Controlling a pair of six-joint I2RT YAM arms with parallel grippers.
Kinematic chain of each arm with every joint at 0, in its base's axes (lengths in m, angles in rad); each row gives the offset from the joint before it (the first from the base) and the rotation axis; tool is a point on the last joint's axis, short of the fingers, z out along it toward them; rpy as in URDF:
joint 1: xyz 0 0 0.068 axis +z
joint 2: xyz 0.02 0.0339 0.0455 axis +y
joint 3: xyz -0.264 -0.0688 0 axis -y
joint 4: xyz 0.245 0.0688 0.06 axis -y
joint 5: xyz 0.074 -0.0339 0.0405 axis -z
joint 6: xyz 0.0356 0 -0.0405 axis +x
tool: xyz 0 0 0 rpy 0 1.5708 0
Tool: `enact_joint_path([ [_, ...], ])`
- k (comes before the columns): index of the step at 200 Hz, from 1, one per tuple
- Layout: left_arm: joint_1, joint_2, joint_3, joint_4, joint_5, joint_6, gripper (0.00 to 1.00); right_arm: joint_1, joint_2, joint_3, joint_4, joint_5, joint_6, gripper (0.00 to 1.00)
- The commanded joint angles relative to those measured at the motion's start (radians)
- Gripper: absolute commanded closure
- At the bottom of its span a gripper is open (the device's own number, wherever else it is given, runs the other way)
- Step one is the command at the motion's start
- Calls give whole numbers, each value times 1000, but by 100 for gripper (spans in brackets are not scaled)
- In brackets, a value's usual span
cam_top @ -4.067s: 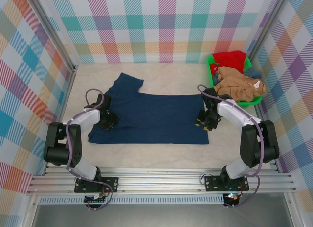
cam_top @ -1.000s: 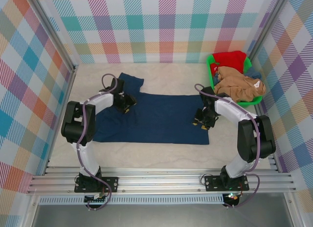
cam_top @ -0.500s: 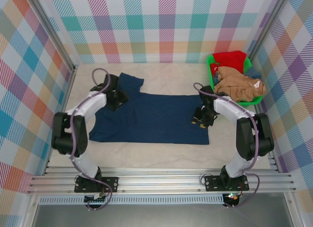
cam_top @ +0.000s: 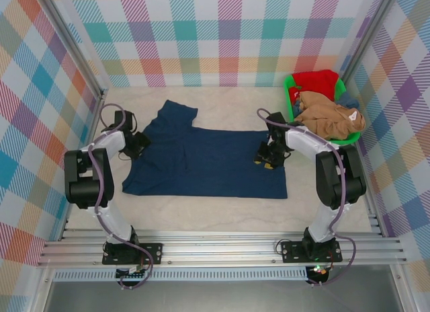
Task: Fold and stack the t-shirts
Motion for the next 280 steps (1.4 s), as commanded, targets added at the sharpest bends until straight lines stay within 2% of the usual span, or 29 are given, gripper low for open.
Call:
enact_joint_path([
  [1, 1, 33, 51, 51, 35, 99, 47, 8, 7, 26, -10, -22, -17, 62],
  [27, 1, 73, 88, 29, -5, 132, 52, 8, -3, 10, -14, -22, -12, 62],
  [63, 1, 118, 117, 41, 26, 142, 69, 8, -17, -9, -18, -18, -8, 62],
  [120, 1, 141, 147, 0, 17, 158, 72, 8, 1, 14, -25, -22, -3, 62],
  [168, -11, 146, 154, 11, 40, 158, 87, 8, 7, 25, -28, -19, -3, 62],
  [197, -18, 135, 151, -12, 17, 165, 87, 8, 0, 23, -20, -7, -2, 62],
  [212, -22, 124, 150, -35, -10, 178, 79, 8, 0, 29, -19, -8, -1, 62],
  [233, -22, 105, 141, -46, -34, 197, 74, 8, 8, 34, -22, -11, -2, 62],
  [280, -25, 121, 146, -48, -13, 214, 77, 8, 1, 18, -20, -11, 0, 62],
])
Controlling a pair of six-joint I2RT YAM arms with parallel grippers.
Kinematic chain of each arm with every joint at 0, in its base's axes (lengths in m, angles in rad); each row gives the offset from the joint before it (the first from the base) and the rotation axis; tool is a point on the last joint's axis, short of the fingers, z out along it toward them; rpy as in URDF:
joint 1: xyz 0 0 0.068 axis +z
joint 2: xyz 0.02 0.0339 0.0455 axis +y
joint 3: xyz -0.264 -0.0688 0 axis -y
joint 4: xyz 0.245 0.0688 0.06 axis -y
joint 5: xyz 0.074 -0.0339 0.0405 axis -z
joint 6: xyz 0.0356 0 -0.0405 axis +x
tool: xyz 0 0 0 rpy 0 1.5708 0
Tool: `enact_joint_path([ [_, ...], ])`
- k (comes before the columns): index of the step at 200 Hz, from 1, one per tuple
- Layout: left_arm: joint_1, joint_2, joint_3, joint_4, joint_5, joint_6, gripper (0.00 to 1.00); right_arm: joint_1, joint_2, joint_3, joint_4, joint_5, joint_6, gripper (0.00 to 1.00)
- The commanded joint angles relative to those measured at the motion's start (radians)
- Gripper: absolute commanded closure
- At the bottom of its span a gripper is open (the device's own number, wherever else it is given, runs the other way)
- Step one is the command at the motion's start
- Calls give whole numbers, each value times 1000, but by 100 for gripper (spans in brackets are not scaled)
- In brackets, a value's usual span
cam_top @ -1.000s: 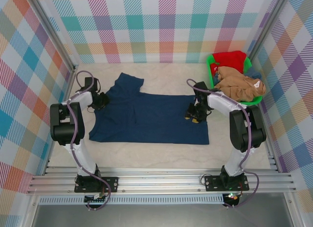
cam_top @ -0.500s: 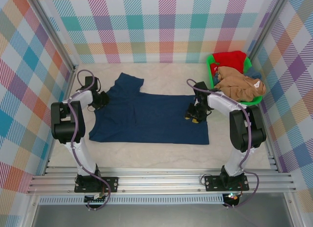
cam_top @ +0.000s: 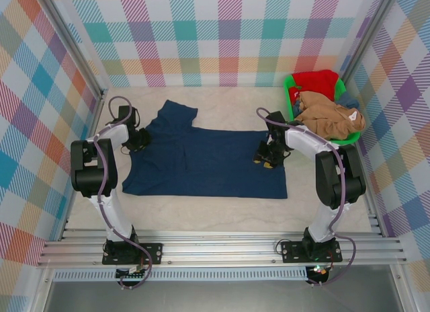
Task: Fold and stack the t-shirts
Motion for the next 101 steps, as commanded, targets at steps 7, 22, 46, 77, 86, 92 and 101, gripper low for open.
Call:
enact_joint_path([
  [7, -11, -8, 21, -26, -1, 25, 79, 7, -3, 7, -16, -3, 6, 62],
  [22, -14, 1, 29, -27, -7, 28, 81, 7, -4, 5, -16, -5, 8, 62],
  [46, -15, 9, 39, -31, -15, 33, 86, 7, -6, 6, -16, -7, 10, 62],
  [77, -22, -8, 48, -24, -18, 37, 97, 7, -12, 6, -20, -4, 8, 62],
  [86, -28, -15, 52, -26, -21, 40, 100, 7, -12, 5, -19, -4, 8, 62],
  [92, -35, -21, 55, -27, -23, 45, 100, 7, -12, 6, -20, -4, 8, 62],
  [101, -44, -27, 59, -30, -27, 50, 100, 7, -12, 4, -19, -3, 9, 62],
])
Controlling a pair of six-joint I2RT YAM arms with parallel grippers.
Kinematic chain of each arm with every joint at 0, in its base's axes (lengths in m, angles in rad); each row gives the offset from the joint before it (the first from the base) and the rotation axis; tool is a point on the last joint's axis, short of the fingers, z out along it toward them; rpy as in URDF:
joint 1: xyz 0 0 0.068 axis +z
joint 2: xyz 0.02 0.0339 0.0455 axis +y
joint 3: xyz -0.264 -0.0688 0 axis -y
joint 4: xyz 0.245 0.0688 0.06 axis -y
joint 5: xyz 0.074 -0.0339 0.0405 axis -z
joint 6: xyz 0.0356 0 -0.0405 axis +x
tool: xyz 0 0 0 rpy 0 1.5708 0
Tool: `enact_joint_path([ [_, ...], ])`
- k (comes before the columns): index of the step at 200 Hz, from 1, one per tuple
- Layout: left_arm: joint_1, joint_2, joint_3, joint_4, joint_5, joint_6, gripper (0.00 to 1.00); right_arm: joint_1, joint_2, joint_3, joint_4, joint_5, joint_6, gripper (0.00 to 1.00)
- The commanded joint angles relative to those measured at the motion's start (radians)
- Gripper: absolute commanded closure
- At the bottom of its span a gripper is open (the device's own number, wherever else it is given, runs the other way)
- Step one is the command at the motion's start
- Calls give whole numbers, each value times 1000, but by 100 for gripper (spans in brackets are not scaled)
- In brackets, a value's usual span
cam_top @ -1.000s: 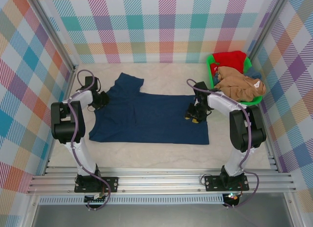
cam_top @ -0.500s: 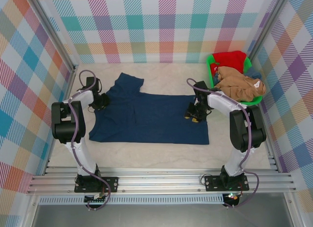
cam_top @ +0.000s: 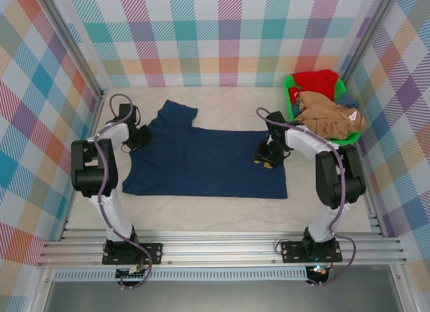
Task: Fold and stack the t-shirts
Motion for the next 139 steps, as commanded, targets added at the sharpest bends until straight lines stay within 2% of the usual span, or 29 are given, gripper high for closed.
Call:
enact_joint_path([
  [1, -34, -28, 35, -29, -18, 24, 100, 7, -12, 4, -19, -4, 9, 62],
  [57, -62, -52, 51, -35, -56, 27, 100, 7, -15, 4, -20, -4, 6, 62],
  [139, -62, 3, 138, -60, -78, 20, 100, 7, -30, -10, -22, 6, 9, 62],
])
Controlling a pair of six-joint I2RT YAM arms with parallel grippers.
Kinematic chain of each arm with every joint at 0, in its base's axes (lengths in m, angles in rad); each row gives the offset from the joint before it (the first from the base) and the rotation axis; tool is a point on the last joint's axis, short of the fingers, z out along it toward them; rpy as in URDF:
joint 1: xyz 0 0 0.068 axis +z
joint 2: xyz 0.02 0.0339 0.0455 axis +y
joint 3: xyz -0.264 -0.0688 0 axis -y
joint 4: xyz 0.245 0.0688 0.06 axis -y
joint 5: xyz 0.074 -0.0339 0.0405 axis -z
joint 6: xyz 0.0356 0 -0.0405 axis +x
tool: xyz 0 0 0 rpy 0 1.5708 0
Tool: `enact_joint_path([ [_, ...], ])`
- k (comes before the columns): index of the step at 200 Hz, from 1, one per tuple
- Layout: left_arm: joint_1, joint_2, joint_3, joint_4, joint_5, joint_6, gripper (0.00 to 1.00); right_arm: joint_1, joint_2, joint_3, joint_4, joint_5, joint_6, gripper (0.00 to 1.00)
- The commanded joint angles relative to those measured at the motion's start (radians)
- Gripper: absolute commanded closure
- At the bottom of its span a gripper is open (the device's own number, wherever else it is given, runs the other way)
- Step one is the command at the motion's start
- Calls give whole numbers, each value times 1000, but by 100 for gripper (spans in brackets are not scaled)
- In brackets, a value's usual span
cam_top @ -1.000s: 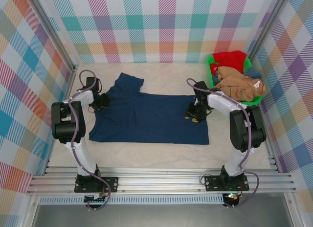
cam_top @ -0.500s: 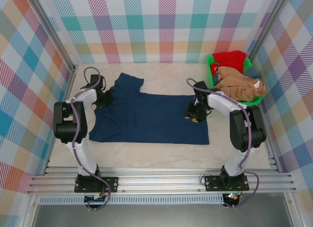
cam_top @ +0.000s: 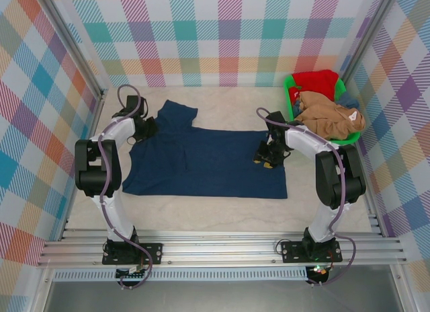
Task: Fold and stack the t-shirts
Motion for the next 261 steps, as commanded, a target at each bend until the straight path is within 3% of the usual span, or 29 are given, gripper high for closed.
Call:
enact_joint_path([
  [1, 3, 8, 34, -29, -18, 1, 100, 7, -30, -10, -21, 6, 9, 62],
  [35, 3, 51, 64, -77, -51, 3, 100, 7, -35, -16, -20, 2, 14, 62],
  [67, -7, 35, 100, -123, -101, -12, 56, 7, -44, -19, -24, 4, 14, 62],
  [92, -38, -34, 126, -156, -124, -48, 46, 7, -56, -27, -24, 8, 12, 62],
  [110, -74, -97, 110, -206, -150, -104, 46, 7, -63, -35, -20, 18, 11, 62],
  [125, -95, -157, 44, -260, -142, -234, 47, 6, -82, -47, -9, 40, 12, 63],
  [161, -125, -298, -229, -290, -38, -451, 63, 2, -181, -130, 35, 90, 55, 63],
  [206, -86, -216, -344, -235, 2, -514, 72, 1, -180, -252, 99, 33, 122, 64],
  [261, -73, -126, -389, -273, -153, -538, 76, 1, -103, -293, 67, 68, 135, 66],
])
